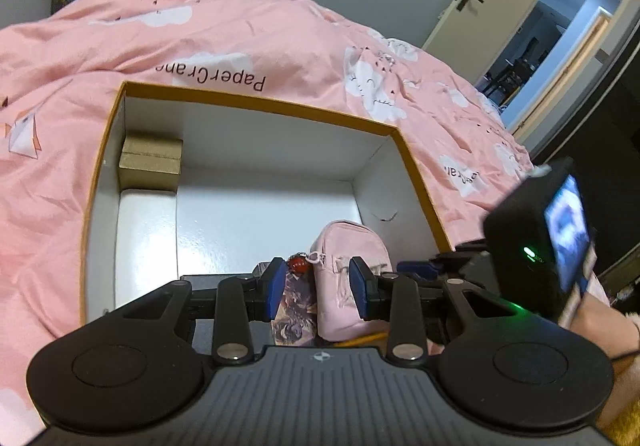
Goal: Organize objects
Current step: 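Lower the pink backpack into the shoebox and open the right gripper, then move both grippers away from the shoebox toward the plush toys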
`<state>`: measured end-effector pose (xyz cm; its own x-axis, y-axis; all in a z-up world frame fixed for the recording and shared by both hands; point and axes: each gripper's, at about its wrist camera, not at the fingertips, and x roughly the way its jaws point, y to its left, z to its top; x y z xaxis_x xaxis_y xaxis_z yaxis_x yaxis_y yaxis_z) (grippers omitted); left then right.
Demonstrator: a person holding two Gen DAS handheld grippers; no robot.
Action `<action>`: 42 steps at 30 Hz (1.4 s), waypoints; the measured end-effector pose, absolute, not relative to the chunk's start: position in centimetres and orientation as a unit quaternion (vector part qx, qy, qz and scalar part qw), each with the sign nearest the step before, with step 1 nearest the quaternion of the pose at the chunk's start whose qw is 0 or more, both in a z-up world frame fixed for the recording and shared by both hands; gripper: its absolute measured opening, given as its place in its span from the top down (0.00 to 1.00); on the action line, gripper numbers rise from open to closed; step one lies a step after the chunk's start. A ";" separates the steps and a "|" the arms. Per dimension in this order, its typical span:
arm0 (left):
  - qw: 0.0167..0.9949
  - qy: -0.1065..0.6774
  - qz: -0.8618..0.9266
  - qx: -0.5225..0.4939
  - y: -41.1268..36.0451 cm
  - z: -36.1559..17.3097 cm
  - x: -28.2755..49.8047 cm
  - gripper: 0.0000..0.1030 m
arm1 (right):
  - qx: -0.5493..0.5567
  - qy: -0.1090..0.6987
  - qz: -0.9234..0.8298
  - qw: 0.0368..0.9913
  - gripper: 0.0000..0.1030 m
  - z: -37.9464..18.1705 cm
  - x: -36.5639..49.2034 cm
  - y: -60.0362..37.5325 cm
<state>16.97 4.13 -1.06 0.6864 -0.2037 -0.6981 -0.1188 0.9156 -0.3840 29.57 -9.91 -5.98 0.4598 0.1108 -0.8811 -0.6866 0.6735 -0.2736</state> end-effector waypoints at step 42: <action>0.926 0.315 0.199 0.067 10.9 1.2 -1.4 0.56 | -0.084 0.356 0.254 0.895 0.35 -2.7 9.8 -23.7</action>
